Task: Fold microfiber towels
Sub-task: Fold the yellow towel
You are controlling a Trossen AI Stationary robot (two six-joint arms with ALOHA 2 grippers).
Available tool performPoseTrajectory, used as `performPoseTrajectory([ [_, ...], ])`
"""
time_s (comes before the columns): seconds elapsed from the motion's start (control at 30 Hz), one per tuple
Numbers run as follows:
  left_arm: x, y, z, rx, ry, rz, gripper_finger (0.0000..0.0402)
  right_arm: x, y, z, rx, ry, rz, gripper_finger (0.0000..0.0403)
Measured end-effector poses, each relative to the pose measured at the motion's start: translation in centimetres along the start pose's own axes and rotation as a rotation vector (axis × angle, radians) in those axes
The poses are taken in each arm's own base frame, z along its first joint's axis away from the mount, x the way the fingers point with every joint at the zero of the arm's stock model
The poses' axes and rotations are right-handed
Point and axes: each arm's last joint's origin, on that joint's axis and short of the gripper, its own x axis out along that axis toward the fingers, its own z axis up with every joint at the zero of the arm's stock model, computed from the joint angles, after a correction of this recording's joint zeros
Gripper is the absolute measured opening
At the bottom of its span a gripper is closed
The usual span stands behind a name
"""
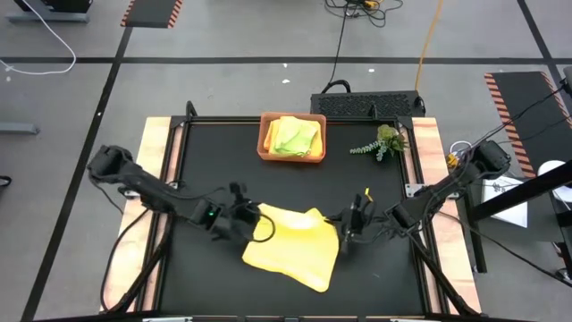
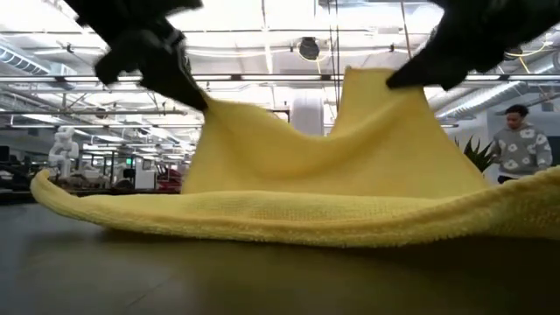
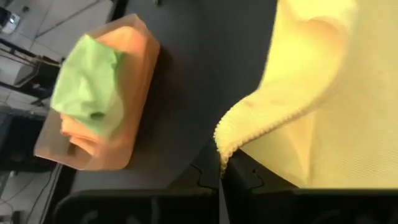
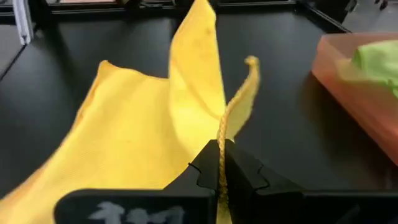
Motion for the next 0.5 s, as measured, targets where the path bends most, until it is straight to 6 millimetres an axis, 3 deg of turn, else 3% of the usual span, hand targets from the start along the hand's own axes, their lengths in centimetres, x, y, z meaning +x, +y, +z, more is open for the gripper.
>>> performPoseTrajectory([
  [0.27, 4.7, 0.9, -0.1, 0.048, 0.069, 0.024, 0.0004, 0.1, -1.6, -2.9, -0.025, -0.068, -0.154, 0.0008],
  [0.5, 6.8, 4.6, -0.1, -0.015, 0.107, 0.123, 0.0003, -1.1, -2.7, -1.8, -0.054, -0.177, -0.316, 0.0008],
])
